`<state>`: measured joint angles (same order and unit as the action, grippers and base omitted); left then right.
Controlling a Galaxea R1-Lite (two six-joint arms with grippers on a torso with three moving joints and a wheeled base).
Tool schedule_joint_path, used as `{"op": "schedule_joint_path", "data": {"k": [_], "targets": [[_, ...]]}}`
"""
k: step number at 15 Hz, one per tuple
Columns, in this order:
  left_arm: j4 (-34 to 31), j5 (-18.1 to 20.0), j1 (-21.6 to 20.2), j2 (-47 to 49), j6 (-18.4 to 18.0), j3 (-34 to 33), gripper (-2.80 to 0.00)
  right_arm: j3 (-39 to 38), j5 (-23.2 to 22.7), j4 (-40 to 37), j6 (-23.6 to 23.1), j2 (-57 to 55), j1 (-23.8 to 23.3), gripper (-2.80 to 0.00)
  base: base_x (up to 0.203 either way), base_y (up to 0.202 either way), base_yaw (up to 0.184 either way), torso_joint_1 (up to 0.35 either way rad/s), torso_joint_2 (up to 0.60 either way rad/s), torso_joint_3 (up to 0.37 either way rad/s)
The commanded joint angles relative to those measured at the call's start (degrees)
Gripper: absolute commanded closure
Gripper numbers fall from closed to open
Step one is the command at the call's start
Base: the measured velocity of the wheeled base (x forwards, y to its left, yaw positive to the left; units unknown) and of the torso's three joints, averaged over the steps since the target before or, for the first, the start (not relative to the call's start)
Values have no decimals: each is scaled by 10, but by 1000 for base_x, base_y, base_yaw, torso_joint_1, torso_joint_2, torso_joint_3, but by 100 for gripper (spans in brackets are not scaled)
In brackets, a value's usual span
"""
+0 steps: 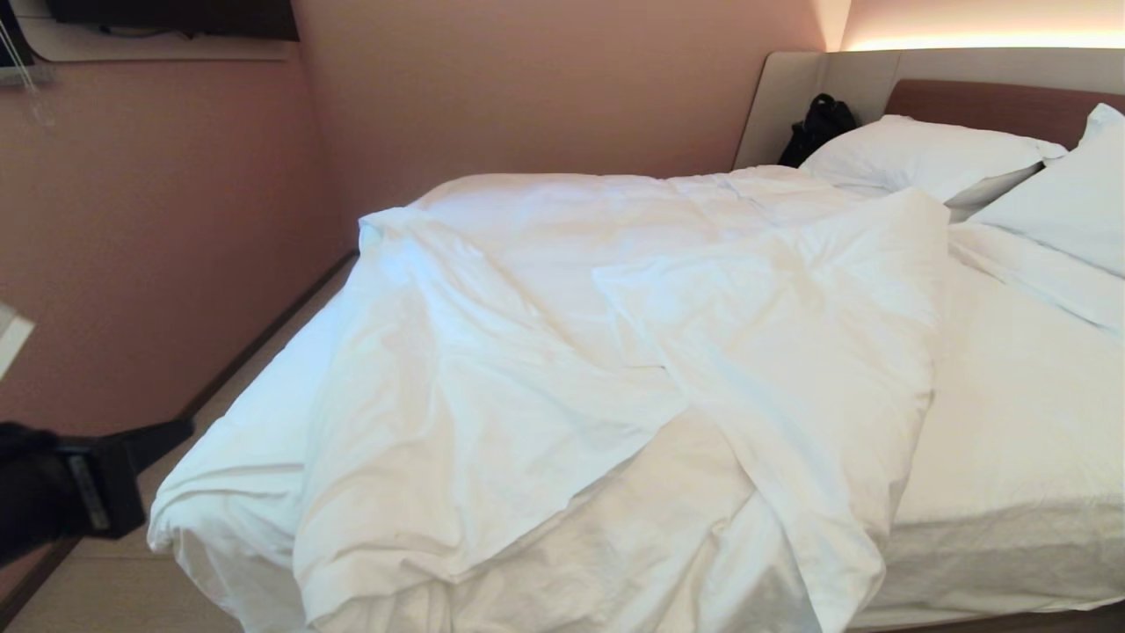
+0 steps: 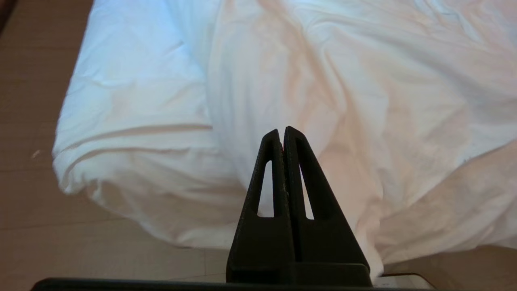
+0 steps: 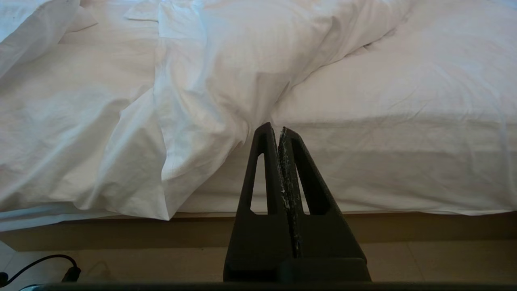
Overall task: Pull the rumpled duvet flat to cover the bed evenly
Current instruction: Flatten the corners of the folded blanket
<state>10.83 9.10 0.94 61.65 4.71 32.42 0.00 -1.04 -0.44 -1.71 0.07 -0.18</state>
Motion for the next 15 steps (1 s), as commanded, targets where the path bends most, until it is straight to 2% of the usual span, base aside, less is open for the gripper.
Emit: {"op": "schedule_joint_path", "data": {"k": [1,5,8,10,13,15], "targets": [[29,12,8,163,2,60,0,0,0,0,-1,-1,0,0,0,0,0,0,0,0],[46,26,53,294,3,167,0,0,0,0,-1,-1,0,0,0,0,0,0,0,0],[47,24,123,351,0,243,0,0,0,0,0,-1,0,0,0,0,0,0,0,0],[48,21,167,384,-1,277,0,0,0,0,-1,-1,0,0,0,0,0,0,0,0],[48,21,175,391,-2,286,0,0,0,0,-1,-1,0,0,0,0,0,0,0,0],[47,20,219,446,-8,331,0,0,0,0,0,-1,0,0,0,0,0,0,0,0]]}}
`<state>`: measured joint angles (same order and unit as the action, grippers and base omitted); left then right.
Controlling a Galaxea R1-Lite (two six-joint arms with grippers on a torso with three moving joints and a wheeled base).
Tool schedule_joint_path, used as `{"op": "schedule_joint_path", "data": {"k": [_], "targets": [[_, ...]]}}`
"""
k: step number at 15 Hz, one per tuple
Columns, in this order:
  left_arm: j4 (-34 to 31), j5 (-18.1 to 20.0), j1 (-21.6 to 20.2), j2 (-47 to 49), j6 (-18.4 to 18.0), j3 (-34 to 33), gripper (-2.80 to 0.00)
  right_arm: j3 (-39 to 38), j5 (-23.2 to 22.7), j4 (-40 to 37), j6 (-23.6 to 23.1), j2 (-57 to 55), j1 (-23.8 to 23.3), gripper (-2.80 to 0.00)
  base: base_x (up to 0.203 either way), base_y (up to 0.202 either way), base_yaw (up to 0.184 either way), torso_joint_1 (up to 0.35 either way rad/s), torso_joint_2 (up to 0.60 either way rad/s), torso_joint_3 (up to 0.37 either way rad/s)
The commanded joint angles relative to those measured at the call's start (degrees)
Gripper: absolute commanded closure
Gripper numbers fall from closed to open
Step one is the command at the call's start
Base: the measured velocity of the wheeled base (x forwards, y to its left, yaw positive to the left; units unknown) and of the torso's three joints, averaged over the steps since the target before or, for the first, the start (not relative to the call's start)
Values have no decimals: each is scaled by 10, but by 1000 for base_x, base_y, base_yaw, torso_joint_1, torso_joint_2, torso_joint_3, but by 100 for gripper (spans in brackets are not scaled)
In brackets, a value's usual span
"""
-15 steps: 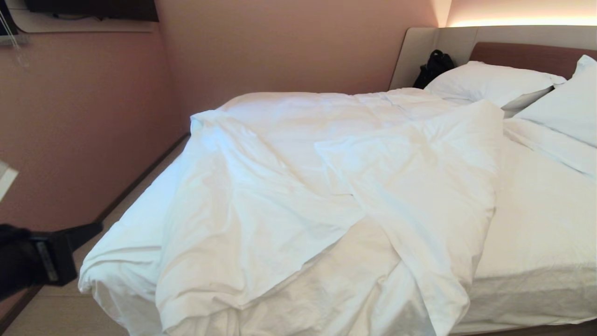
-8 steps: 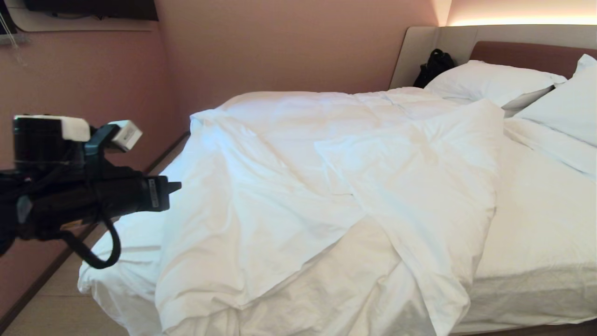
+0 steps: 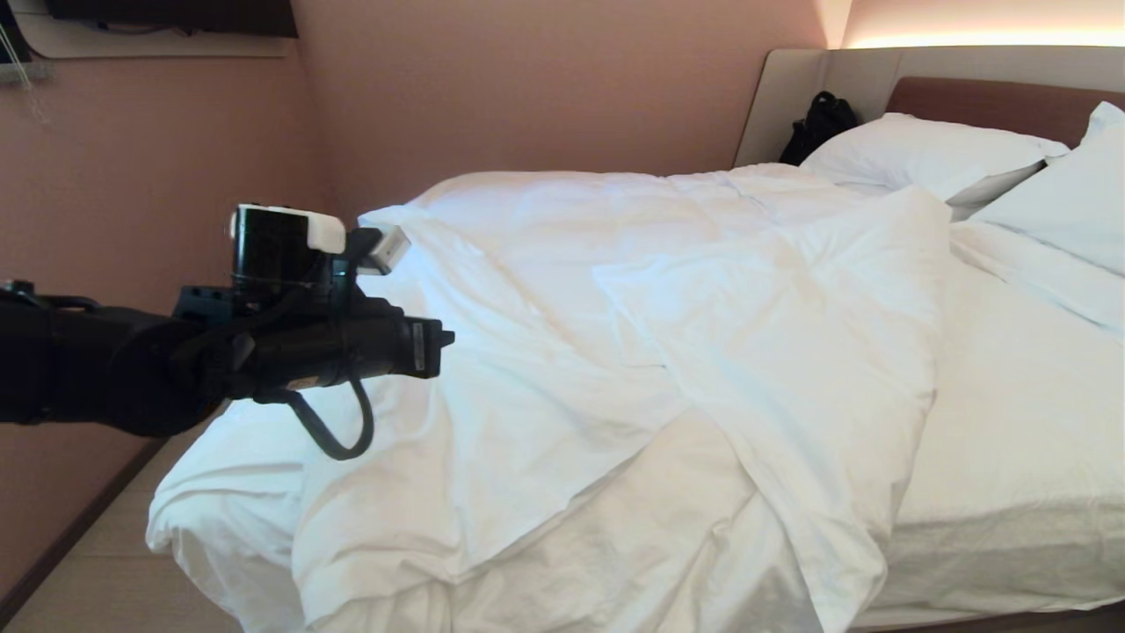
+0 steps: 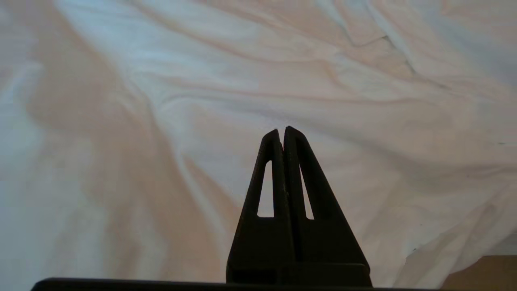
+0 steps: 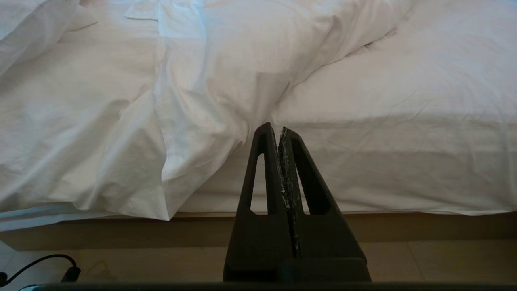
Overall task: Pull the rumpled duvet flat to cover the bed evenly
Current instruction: Flatten the corners of the folded blanket
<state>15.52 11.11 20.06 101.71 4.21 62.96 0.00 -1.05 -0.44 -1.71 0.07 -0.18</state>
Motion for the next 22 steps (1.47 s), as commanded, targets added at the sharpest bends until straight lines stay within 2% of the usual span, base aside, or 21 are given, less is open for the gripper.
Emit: {"op": "schedule_joint_path", "data": {"k": [1,5,7,9,11,12,16,18,20,22], "targets": [[1,-1,59,59,-14,36,0,0,0,0,-1,-1,0,0,0,0,0,0,0,0],[2,-36,143,68,-37,52,0,0,0,0,-1,-1,0,0,0,0,0,0,0,0],[2,-51,162,92,-44,61,0,0,0,0,-1,-1,0,0,0,0,0,0,0,0],[3,-87,188,107,-46,62,0,0,0,0,-1,-1,0,0,0,0,0,0,0,0],[3,-96,203,109,-49,64,0,0,0,0,-1,-1,0,0,0,0,0,0,0,0],[3,-98,209,108,-51,68,-280,0,0,0,-1,-1,0,0,0,0,0,0,0,0],[3,-138,252,101,-61,76,-280,0,0,0,-1,-1,0,0,0,0,0,0,0,0],[3,-168,273,101,-86,77,-280,0,0,0,-1,-1,0,0,0,0,0,0,0,0],[3,-225,305,108,-103,87,-280,0,0,0,-1,-1,0,0,0,0,0,0,0,0],[4,-234,312,123,-105,100,-280,0,0,0,0,-1,0,0,0,0,0,0,0,0]]}}
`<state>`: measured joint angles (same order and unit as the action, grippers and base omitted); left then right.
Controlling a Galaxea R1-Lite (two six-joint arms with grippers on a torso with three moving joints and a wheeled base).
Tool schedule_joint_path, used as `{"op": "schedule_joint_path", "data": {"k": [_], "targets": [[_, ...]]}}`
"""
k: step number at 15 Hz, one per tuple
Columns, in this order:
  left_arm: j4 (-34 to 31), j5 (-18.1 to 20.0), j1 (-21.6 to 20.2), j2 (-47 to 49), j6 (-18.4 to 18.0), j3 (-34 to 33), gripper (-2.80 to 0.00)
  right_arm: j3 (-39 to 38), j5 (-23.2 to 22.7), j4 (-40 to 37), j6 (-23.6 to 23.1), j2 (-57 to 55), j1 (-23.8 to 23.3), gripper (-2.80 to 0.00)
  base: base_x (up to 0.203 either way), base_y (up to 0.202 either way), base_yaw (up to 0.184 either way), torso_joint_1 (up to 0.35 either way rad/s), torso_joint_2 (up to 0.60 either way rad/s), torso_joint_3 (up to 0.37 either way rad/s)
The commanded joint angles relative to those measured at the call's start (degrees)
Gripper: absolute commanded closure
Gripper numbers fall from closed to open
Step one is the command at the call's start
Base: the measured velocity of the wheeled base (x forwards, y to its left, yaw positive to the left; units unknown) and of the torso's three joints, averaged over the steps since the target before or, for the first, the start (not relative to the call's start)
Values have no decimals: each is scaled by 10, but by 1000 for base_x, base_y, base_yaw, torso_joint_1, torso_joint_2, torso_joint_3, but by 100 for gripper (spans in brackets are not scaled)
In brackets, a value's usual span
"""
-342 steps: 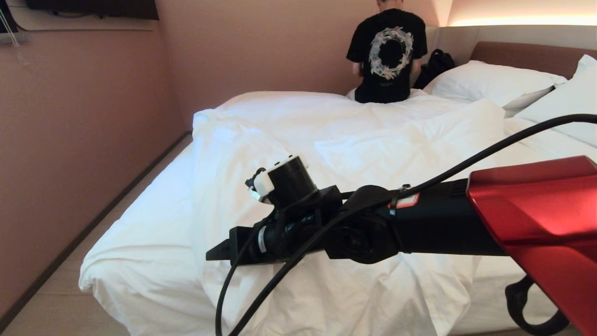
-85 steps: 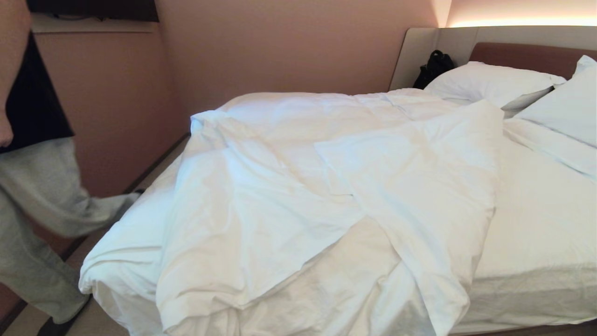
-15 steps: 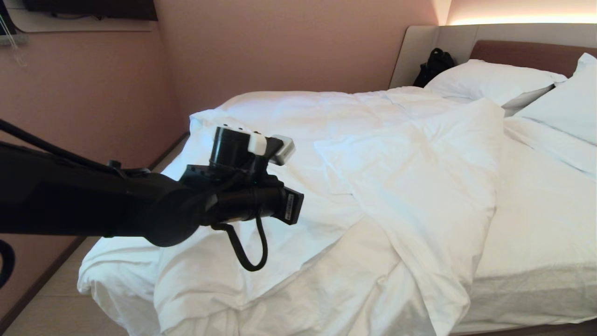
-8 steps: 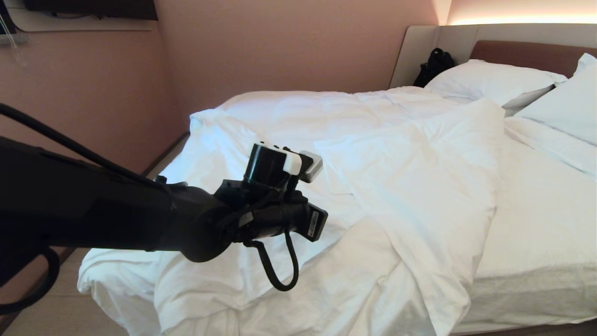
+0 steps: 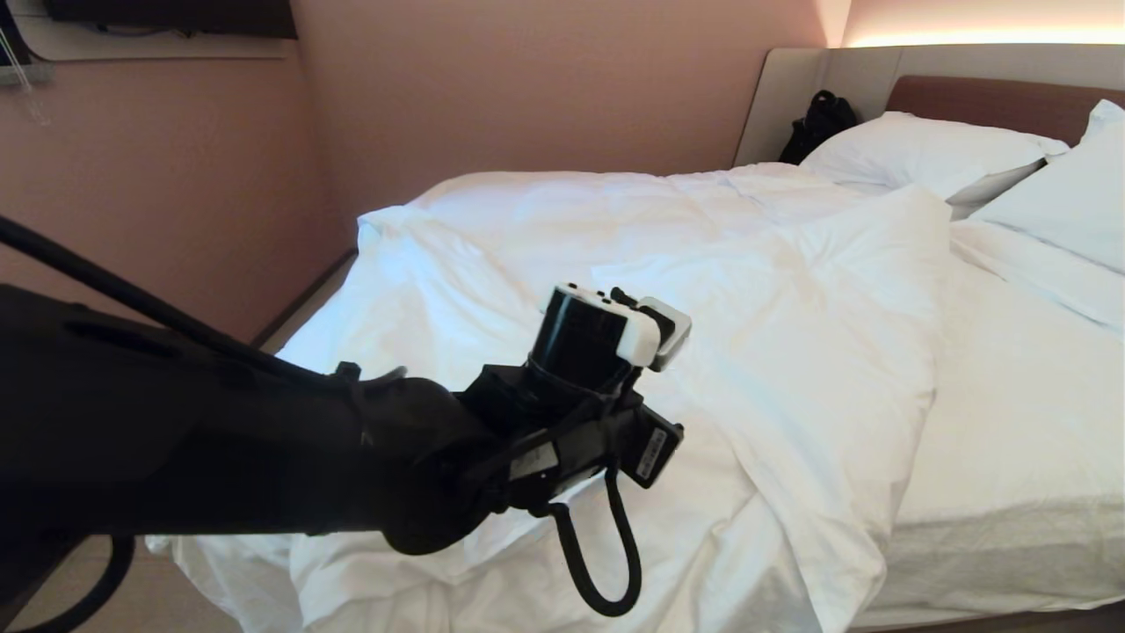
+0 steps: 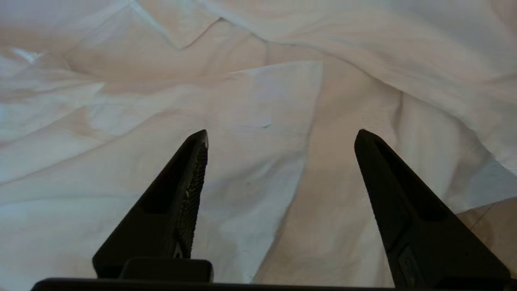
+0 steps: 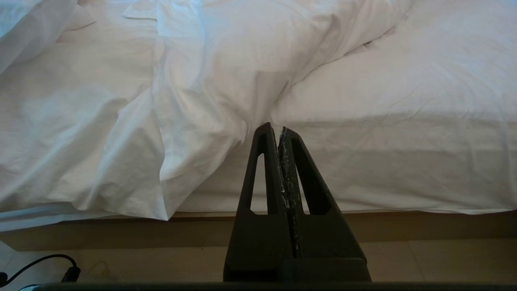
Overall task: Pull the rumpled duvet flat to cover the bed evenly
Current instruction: Flatten the corners of the folded blanket
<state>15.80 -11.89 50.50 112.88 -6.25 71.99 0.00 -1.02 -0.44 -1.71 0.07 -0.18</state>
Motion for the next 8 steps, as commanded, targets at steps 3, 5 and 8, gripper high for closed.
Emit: {"op": "schedule_joint_path", "data": {"k": [3,5,8], "targets": [[29,-33,17,41,-5,20,-280,0,0,0,-1,-1,0,0,0,0,0,0,0,0],[85,-48,21,69,-40,16,-280,0,0,0,-1,-1,0,0,0,0,0,0,0,0],[108,-112,22,113,-59,26,-280,0,0,0,-1,-1,0,0,0,0,0,0,0,0]]}}
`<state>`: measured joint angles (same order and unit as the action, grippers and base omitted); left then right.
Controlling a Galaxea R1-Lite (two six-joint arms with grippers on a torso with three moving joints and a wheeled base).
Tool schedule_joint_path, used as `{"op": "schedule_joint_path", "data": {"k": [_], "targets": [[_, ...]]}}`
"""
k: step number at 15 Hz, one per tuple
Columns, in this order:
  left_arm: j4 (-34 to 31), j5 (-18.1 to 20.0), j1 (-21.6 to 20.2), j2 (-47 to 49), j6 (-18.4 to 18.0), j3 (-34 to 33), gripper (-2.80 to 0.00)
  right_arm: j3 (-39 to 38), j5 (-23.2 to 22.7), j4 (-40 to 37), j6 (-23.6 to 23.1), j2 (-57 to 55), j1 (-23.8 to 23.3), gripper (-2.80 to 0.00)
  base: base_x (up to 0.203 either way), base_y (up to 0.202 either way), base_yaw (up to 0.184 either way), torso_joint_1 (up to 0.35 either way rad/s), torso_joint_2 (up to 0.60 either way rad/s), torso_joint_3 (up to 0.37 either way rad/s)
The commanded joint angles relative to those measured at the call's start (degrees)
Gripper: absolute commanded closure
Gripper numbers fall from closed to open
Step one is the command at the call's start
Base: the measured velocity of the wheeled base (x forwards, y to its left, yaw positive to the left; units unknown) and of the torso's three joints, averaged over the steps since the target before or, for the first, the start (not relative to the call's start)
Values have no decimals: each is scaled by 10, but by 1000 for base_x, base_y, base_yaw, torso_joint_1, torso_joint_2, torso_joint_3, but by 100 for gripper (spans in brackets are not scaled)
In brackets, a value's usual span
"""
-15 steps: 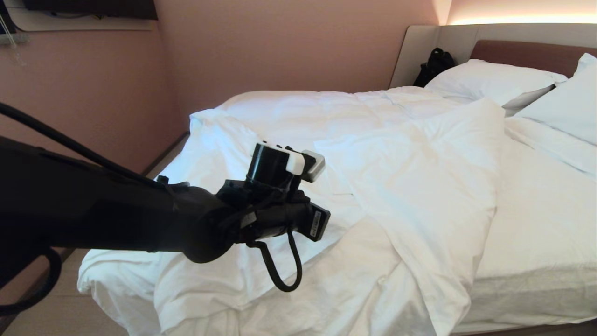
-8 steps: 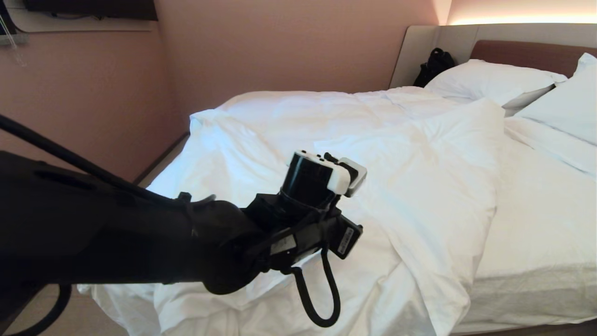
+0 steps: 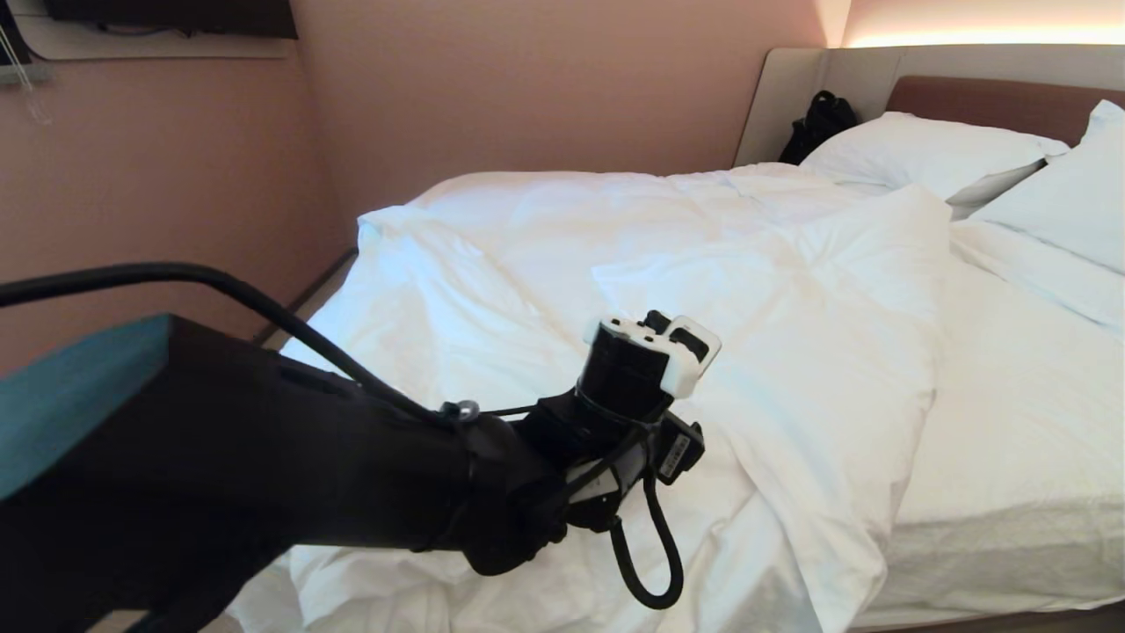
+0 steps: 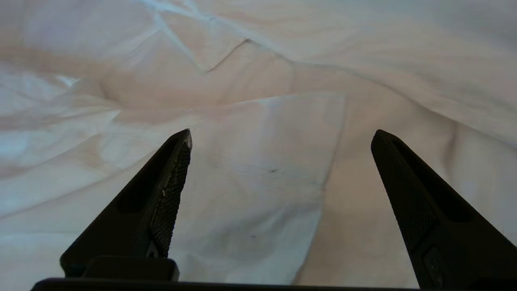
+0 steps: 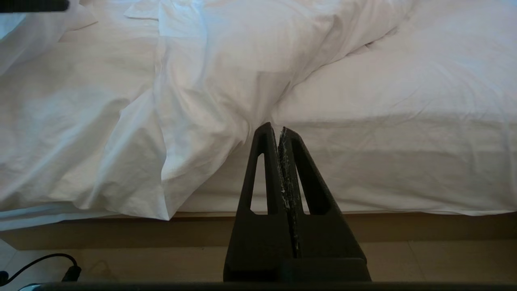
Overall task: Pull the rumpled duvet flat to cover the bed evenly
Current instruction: Flatten the corners of the folded blanket
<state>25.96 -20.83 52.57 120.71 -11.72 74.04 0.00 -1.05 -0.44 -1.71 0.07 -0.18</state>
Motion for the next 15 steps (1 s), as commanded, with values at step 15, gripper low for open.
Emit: {"op": "schedule_joint_path", "data": {"k": [15], "targets": [[61,-194,-3,103,-102,45,-280,0,0,0,-1,-1,0,0,0,0,0,0,0,0]]}}
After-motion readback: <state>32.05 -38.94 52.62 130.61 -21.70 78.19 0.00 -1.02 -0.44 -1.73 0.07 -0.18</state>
